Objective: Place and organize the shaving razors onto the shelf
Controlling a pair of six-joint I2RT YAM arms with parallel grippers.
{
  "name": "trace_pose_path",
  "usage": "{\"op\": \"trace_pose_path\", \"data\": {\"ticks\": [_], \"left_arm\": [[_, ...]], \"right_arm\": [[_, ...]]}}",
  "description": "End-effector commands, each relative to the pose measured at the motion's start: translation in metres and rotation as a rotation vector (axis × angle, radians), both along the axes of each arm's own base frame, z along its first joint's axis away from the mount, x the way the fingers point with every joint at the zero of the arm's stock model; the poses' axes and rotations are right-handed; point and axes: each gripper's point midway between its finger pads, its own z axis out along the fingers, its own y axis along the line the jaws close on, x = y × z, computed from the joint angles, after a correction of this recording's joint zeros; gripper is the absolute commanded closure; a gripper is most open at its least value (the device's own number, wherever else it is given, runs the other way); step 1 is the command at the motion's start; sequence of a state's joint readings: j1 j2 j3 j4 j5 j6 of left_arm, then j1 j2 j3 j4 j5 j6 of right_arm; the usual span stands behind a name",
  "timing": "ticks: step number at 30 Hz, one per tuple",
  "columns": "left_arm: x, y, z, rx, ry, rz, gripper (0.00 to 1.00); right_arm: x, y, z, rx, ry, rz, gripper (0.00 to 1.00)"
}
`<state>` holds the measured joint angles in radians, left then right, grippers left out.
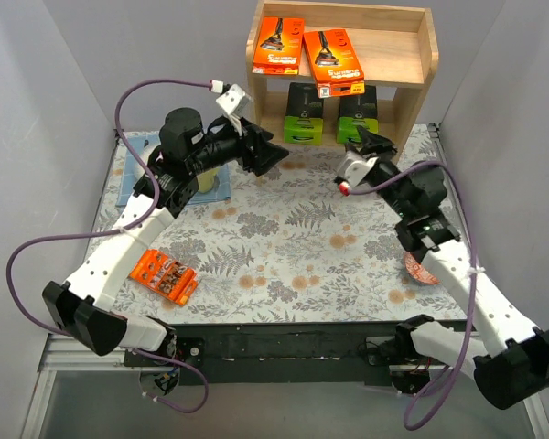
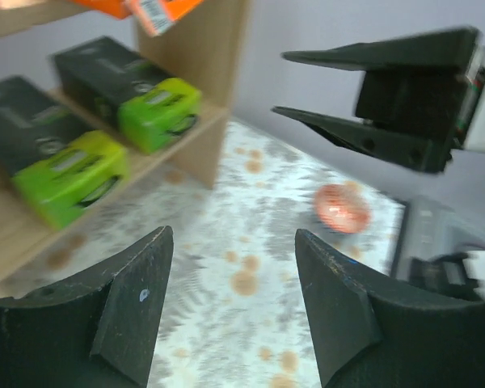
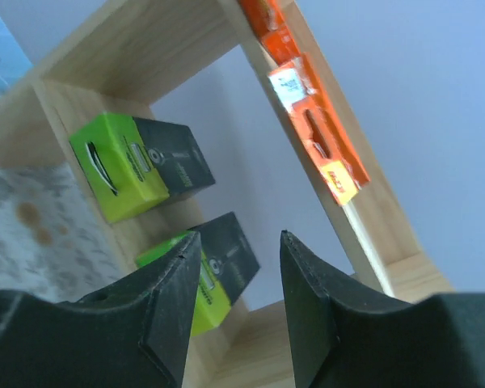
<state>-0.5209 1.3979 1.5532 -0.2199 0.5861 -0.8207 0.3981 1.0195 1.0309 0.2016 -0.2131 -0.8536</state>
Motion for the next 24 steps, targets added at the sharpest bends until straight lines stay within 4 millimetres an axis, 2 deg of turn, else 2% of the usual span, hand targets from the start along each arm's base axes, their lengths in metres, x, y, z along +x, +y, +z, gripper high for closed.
{"op": "trace_pose_path", "data": {"ticks": [1, 2, 3, 4, 5, 6, 7, 9, 10, 13, 14, 19, 20, 21, 24], "left_arm": [[0.026, 0.04, 0.008, 0.077, -0.24, 0.26, 0.39], [0.032, 0.046, 0.014, 0.065, -0.266, 0.309, 0.39], [0.034, 0.05, 0.015, 0.061, -0.267, 0.335, 0.39], [0.037, 0.051, 0.014, 0.063, -0.267, 0.352, 0.39], [0.04, 0.055, 0.013, 0.066, -0.264, 0.377, 0.38], [0.042, 0.055, 0.014, 0.066, -0.263, 0.384, 0.38], [0.044, 0.056, 0.011, 0.069, -0.26, 0.392, 0.38], [0.046, 0.057, 0.01, 0.072, -0.26, 0.401, 0.38], [0.048, 0.055, 0.008, 0.075, -0.254, 0.4, 0.38], [0.051, 0.055, 0.009, 0.07, -0.248, 0.403, 0.38], [0.053, 0.054, 0.006, 0.076, -0.241, 0.402, 0.38], [0.06, 0.055, 0.003, 0.081, -0.236, 0.419, 0.37], [0.06, 0.055, 0.002, 0.081, -0.236, 0.419, 0.37], [0.062, 0.054, -0.001, 0.085, -0.229, 0.419, 0.37], [0.065, 0.056, -0.004, 0.08, -0.219, 0.427, 0.37]], "right_arm": [[0.006, -0.006, 0.046, -0.261, -0.559, -0.211, 0.48], [0.005, -0.005, 0.052, -0.297, -0.634, -0.239, 0.47], [0.014, 0.0, 0.047, -0.325, -0.659, -0.251, 0.47], [0.007, 0.003, 0.061, -0.306, -0.738, -0.277, 0.47], [0.006, 0.005, 0.065, -0.341, -0.794, -0.299, 0.47], [0.012, 0.013, 0.059, -0.356, -0.811, -0.292, 0.46], [0.005, 0.013, 0.071, -0.337, -0.875, -0.307, 0.45], [0.011, 0.021, 0.067, -0.36, -0.903, -0.315, 0.43], [0.008, 0.02, 0.075, -0.343, -0.933, -0.329, 0.43], [0.017, 0.024, 0.073, -0.343, -0.94, -0.344, 0.42], [0.015, 0.024, 0.08, -0.328, -0.958, -0.352, 0.42], [0.031, 0.029, 0.083, -0.325, -0.936, -0.365, 0.44], [0.031, 0.028, 0.092, -0.311, -0.95, -0.379, 0.44], [0.04, 0.028, 0.087, -0.317, -0.935, -0.391, 0.44], [0.049, 0.028, 0.089, -0.32, -0.928, -0.413, 0.47]]}}
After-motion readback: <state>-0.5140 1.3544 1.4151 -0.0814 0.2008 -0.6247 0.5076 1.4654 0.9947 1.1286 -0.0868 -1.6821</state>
